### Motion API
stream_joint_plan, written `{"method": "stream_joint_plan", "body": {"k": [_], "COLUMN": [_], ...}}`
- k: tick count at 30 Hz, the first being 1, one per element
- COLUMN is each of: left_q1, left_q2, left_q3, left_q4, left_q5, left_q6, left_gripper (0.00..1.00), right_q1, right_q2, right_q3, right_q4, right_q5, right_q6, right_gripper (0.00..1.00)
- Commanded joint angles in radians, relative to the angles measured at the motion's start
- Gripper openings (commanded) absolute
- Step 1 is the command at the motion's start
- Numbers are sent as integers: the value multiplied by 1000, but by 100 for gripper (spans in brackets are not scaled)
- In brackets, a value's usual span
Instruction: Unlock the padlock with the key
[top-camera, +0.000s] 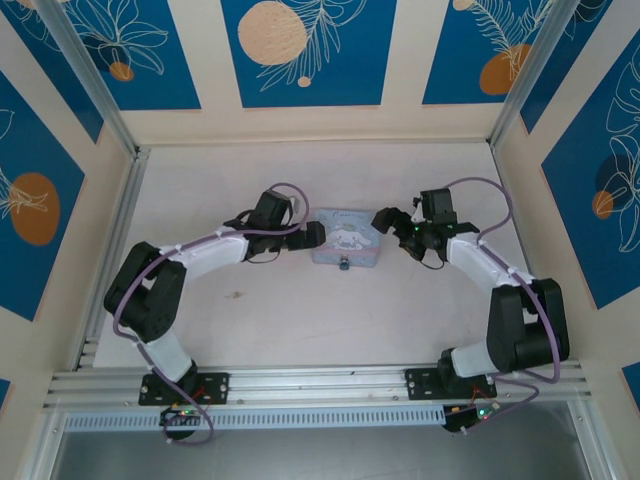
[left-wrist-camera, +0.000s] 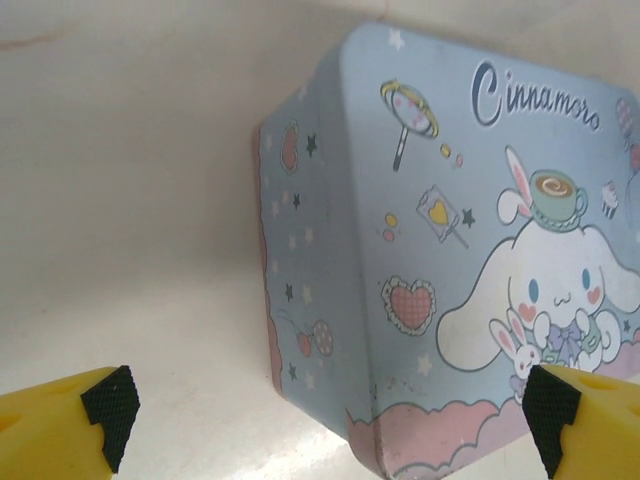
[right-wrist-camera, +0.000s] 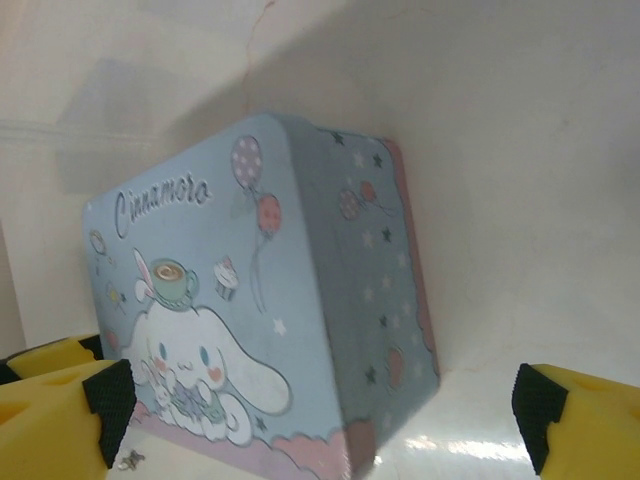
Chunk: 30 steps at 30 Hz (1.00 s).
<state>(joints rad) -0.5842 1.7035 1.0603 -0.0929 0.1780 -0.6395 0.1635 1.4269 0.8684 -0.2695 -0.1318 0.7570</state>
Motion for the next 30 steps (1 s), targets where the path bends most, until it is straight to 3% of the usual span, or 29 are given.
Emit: {"method": "stream_joint_plan", "body": {"k": [1,9,21,30], "left_q1": [-3,0,9,13], "left_q2": [-52,-85,-166,-225], "left_q3": [1,-16,-60,-84], "left_q4": [18,3,-42,-96], "left_q5": [-55,-91,-145,-185], "left_q6": [-25,-38,-46,-39], "left_gripper": [100,100,100,100], "right_q1": [24,75,98,37], "right_q2": [45,167,212,122], "right_q3": [80,195,217,208], "right_q4": [24,14,42,-2], "right_q5": [-53,-73,-80,-32], "right_q6": [27,42,66,30], "right_gripper": [98,95,95,95]}}
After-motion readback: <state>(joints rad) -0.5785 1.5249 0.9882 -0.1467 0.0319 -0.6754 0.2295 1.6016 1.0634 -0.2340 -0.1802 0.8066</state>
